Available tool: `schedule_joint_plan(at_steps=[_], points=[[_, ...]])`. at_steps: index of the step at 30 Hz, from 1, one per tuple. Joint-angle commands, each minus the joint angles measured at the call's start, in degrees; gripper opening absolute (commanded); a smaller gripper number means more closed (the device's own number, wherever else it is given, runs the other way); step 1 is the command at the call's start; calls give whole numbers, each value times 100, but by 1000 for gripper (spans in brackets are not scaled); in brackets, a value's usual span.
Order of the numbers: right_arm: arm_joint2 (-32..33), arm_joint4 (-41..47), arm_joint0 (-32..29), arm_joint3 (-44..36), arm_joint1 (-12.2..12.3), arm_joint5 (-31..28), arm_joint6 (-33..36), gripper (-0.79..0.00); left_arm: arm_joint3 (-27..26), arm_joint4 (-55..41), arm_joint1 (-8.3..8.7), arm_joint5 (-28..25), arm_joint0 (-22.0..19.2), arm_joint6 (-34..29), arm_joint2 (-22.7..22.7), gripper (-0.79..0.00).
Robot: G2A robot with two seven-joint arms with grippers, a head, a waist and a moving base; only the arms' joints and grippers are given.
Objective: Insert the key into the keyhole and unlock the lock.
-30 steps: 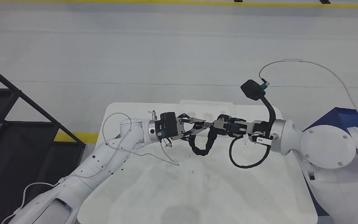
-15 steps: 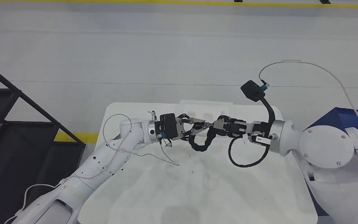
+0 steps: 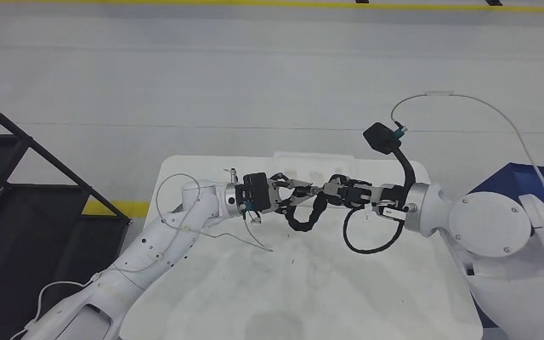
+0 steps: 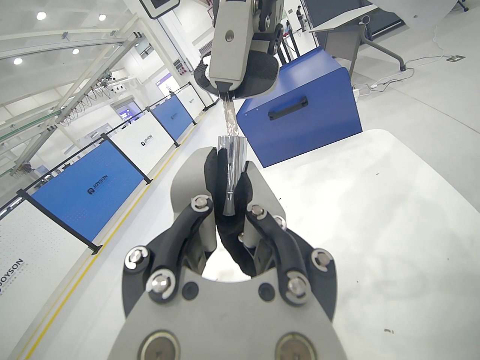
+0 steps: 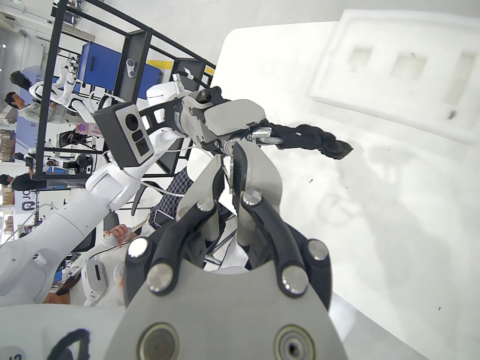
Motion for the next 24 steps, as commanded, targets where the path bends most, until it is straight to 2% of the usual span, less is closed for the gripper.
schedule_joint_plan(at_steps=[1, 14, 24], points=[[-22, -32, 8, -10, 4, -7, -20, -785, 7, -21, -8, -33, 6, -10, -9, -785], [-190, -159, 76, -41, 29, -74, -95, -785, 26, -360, -74, -307, 62, -280, -103, -785], [-437, -593, 191, -63, 53, -157, -50, -785, 56, -641, -123, -566, 90, -500, -167, -785]])
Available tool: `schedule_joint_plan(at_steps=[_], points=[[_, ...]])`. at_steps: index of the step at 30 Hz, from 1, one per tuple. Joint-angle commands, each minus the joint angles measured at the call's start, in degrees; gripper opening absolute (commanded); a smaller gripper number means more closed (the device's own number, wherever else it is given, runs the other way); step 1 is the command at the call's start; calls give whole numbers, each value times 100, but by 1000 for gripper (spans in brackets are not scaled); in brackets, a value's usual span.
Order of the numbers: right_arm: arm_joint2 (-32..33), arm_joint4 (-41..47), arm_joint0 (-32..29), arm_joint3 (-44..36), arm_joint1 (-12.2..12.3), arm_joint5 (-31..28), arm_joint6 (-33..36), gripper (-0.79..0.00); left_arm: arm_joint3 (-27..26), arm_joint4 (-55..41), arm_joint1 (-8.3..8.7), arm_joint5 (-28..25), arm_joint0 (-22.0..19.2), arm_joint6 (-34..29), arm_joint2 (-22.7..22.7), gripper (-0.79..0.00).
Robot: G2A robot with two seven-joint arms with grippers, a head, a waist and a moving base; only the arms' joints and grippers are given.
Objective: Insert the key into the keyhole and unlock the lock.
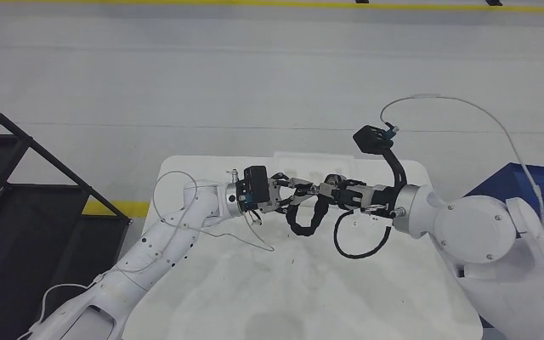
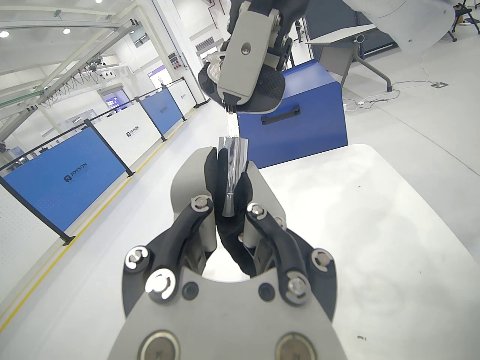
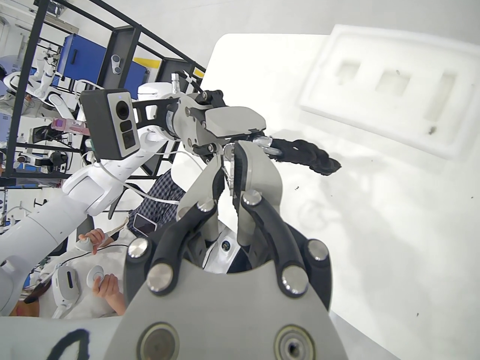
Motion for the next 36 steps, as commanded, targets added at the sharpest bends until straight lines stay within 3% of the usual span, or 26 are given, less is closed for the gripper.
schedule_joint_plan(at_steps=[1, 22, 23, 24, 25, 28, 36], points=[[-45, -83, 31, 6, 4, -11, 32, -785, 0, -36, -8, -38, 2, -54, -10, -785], [-410, -479, 312, 155, 2, 115, 240, -785, -10, -8, -94, -181, 43, -249, -83, -785], [-423, -502, 320, 156, 3, 129, 249, -751, -2, -16, -99, -197, 44, -271, -85, -785], [-432, -512, 327, 157, 2, 138, 254, -545, 4, -29, -104, -211, 43, -291, -86, -785], [-440, -523, 336, 157, 2, 136, 253, -437, 15, -53, -109, -228, 45, -312, -88, -785], [-450, -515, 349, 165, 0, 125, 240, -296, 50, -138, -128, -277, 46, -374, -91, -785], [-289, -232, 370, 246, -8, -80, 96, -305, 235, -475, -189, -466, 28, -514, -87, -785]])
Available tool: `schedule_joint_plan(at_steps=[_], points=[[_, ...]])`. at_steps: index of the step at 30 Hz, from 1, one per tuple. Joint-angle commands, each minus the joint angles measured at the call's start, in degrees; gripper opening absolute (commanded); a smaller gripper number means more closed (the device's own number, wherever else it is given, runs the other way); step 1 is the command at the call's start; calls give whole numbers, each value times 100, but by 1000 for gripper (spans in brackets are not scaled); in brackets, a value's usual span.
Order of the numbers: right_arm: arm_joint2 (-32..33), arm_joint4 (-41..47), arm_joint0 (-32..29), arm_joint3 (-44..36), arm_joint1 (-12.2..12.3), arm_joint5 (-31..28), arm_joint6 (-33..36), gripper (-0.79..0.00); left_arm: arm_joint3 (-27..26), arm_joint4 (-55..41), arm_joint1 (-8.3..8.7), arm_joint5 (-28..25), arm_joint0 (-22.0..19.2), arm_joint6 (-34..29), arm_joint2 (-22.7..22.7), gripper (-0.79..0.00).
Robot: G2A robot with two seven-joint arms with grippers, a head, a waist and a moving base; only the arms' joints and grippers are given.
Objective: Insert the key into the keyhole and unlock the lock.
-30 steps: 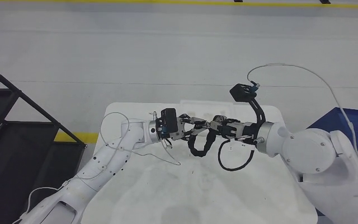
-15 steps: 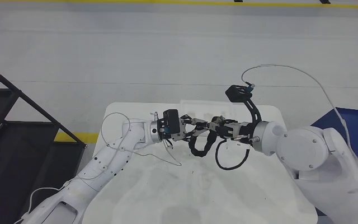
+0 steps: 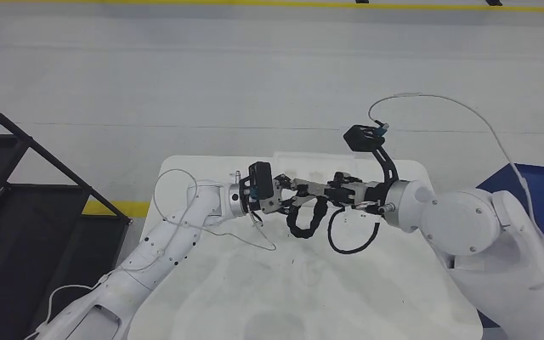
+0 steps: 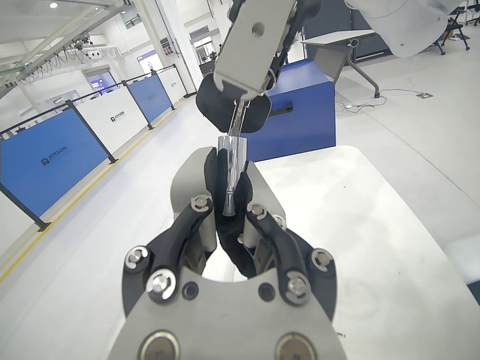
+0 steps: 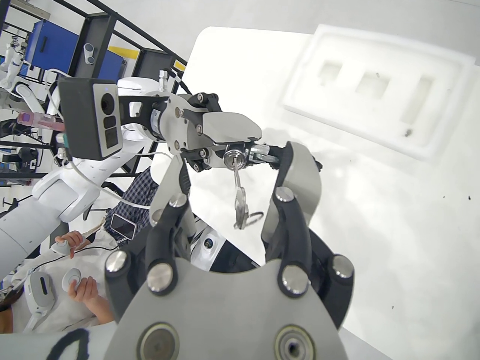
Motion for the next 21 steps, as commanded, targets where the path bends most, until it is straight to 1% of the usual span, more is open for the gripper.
schedule_joint_plan(at_steps=[1, 2, 4, 8, 11, 13, 17, 21], points=[[74, 128, -1, 14, -2, -103, -52, -292, 71, -99, -16, -54, -8, -22, 2, -785], [118, 207, -4, 23, -2, -196, -70, -231, 113, -170, -26, -103, -12, -35, 8, -785], [198, 408, 4, 70, 3, -607, -26, 0, 217, -333, -46, -218, -34, -80, 13, -785], [277, 253, 102, 236, 64, -1646, 429, 0, 437, -779, -83, -501, -92, -234, -12, -785], [296, 361, 153, 398, 96, -2655, 734, 0, 595, -1284, -105, -888, -143, -458, -33, -785], [332, 240, 181, 503, 120, -3159, 816, 0, 720, -1703, -118, -1214, -194, -700, -25, -785], [395, 187, 129, 607, 155, -3756, 846, 0, 795, -2598, -113, -1214, -303, -1373, 157, -785], [449, 212, 62, 634, 183, -4168, 845, 0, 795, -3670, -42, -1214, -460, -2135, 381, -785]])
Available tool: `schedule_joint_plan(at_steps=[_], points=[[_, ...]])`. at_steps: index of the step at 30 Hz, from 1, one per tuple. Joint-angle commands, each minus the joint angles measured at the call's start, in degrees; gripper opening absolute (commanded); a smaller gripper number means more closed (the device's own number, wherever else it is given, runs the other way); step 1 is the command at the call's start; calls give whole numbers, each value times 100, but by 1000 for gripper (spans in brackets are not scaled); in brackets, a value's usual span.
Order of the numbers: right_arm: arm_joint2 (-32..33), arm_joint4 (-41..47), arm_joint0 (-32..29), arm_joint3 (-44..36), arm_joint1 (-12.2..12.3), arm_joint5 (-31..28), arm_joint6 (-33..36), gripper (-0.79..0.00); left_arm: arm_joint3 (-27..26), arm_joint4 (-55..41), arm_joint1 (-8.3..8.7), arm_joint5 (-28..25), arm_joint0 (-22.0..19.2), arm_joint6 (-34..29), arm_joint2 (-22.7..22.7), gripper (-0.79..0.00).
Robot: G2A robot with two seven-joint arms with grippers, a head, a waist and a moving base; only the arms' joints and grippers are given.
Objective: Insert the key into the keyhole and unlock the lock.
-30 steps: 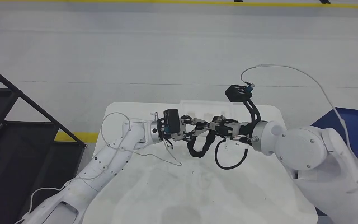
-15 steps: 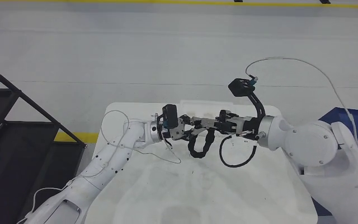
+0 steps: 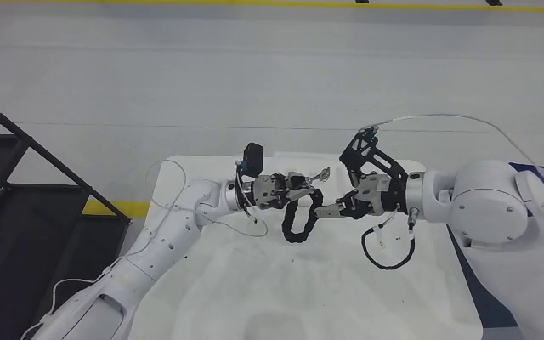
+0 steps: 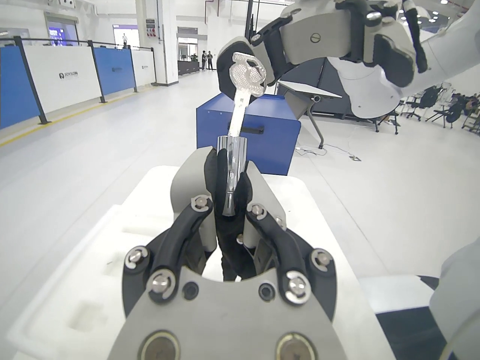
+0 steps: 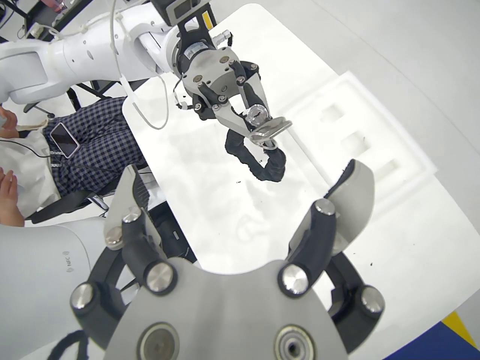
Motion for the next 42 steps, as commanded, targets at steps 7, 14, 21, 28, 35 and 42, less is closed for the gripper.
schedule_joint_plan(at_steps=[7, 14, 21, 28, 35, 42], points=[[25, 91, -42, 34, 7, -95, -29, 0, -205, -1219, 189, -1, -231, -1045, 115, -785], [0, -213, -56, 17, 28, -475, -34, 0, -255, -1077, 250, -1, -204, -1260, 114, -785], [-184, -1157, 35, 98, 79, -2072, -94, 0, -215, -1007, 230, -1, -217, -1305, 190, -785], [-393, -2074, -43, -153, 81, -2366, -581, 0, -201, -951, 182, -1, -250, -1421, 294, -785], [-644, -2105, 78, -154, 66, -2391, -557, 0, -133, -959, 136, -1, -291, -1455, 316, -785], [-853, -2096, 256, -92, 47, -2391, -510, 0, -148, -911, 105, -1, -301, -1528, 336, -785]])
